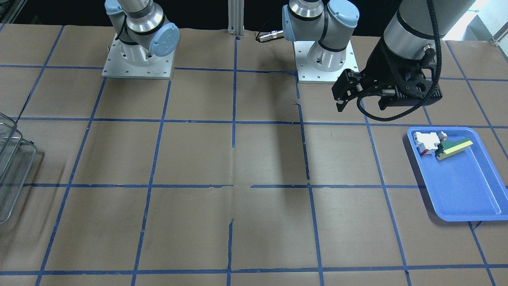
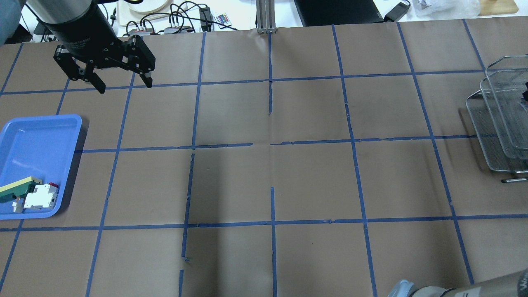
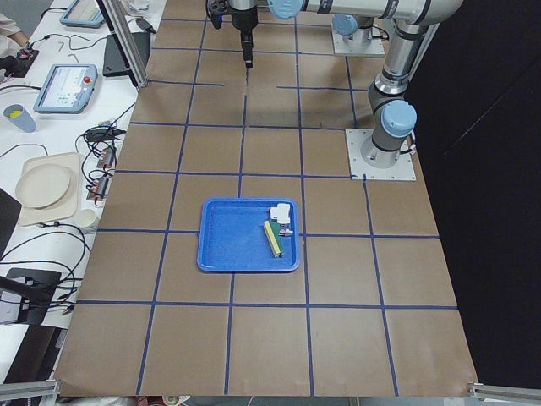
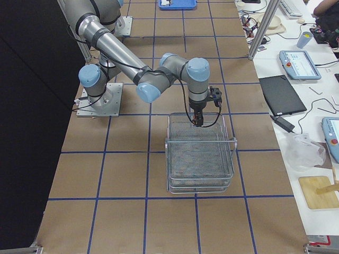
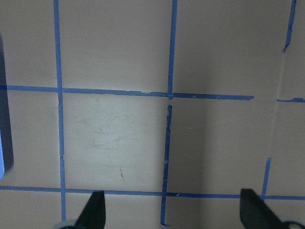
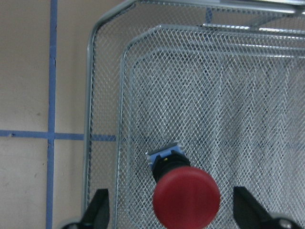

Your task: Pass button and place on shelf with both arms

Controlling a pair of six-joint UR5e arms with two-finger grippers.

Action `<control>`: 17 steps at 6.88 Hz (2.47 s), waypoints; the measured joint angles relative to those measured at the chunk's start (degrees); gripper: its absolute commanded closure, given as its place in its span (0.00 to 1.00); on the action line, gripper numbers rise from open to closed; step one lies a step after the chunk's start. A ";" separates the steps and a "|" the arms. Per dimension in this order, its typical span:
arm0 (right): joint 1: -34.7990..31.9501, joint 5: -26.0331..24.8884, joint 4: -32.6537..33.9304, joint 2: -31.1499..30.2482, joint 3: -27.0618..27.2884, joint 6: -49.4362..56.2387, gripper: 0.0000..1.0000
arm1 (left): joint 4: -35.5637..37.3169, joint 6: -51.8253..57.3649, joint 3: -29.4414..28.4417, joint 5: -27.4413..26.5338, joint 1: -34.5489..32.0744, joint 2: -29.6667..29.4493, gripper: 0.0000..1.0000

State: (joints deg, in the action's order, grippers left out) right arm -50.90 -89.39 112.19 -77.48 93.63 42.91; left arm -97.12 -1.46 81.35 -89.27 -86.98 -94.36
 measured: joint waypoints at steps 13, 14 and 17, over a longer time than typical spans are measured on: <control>-39.88 -0.22 -27.13 -22.90 5.89 -48.71 0.00 | -0.80 -0.12 0.83 -0.69 -0.34 1.12 0.00; -38.95 -0.26 -27.56 -23.36 6.10 -48.80 0.00 | -1.21 -0.04 1.62 -0.71 -0.36 1.69 0.00; -38.51 -0.40 -28.29 -24.07 6.34 -48.88 0.00 | -0.97 0.01 3.80 -0.85 -0.38 3.07 0.00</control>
State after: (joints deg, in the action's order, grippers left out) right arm -89.41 -89.79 83.90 -101.56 99.98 -5.97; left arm -98.09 -1.45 85.15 -90.12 -87.36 -91.29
